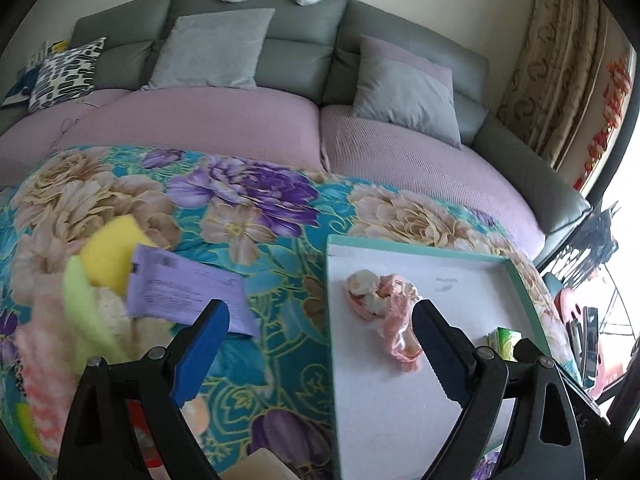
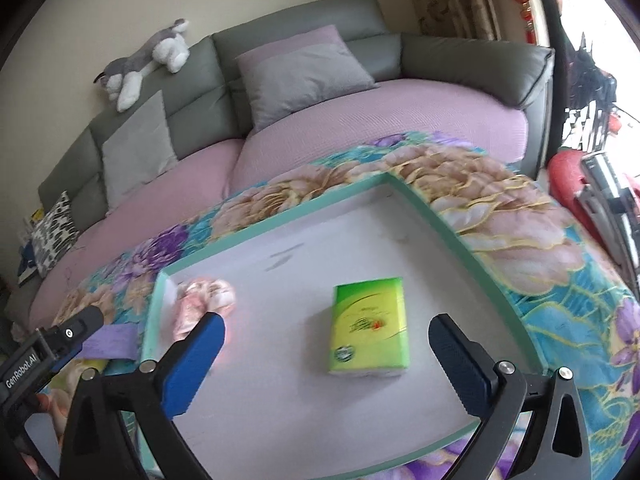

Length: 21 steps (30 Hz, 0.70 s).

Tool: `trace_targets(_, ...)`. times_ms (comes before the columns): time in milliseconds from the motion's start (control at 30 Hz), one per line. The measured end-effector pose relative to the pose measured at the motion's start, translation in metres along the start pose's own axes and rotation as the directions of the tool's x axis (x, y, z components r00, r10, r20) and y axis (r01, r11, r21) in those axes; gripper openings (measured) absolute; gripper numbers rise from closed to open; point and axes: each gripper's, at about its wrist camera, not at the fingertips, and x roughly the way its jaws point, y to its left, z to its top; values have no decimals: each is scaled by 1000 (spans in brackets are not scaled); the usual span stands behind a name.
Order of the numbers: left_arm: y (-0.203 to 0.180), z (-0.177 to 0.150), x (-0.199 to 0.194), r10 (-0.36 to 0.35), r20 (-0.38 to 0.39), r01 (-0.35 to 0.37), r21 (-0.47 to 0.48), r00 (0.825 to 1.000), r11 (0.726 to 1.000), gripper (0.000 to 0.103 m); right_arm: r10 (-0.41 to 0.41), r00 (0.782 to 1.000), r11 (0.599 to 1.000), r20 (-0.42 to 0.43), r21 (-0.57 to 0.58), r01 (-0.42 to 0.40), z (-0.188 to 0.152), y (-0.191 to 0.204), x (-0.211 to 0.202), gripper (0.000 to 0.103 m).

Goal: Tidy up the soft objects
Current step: 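Withdraw both tools from the tray back toward the pile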

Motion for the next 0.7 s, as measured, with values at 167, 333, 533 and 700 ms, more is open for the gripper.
trace_targets(167, 21, -3, -18, 9, 18, -8, -52, 1000, 999, 93, -5, 1000, 998, 24, -64, 7, -3, 23, -8, 103)
trace_targets(333, 45, -5, -38, 54, 58, -47, -114, 997, 992, 93, 7, 1000, 995, 28, -98, -4, -7, 42, -11, 103)
trace_targets(533, 73, -9, -53, 111, 72, -99, -159, 991, 982, 101, 14, 998, 979, 55, -203, -3, -16, 72, -15, 103)
trace_targets(700, 92, -9, -61, 102, 80, -85, -194, 992, 977, 101, 44, 998, 967, 53, -251, -29, -23, 94, -15, 103)
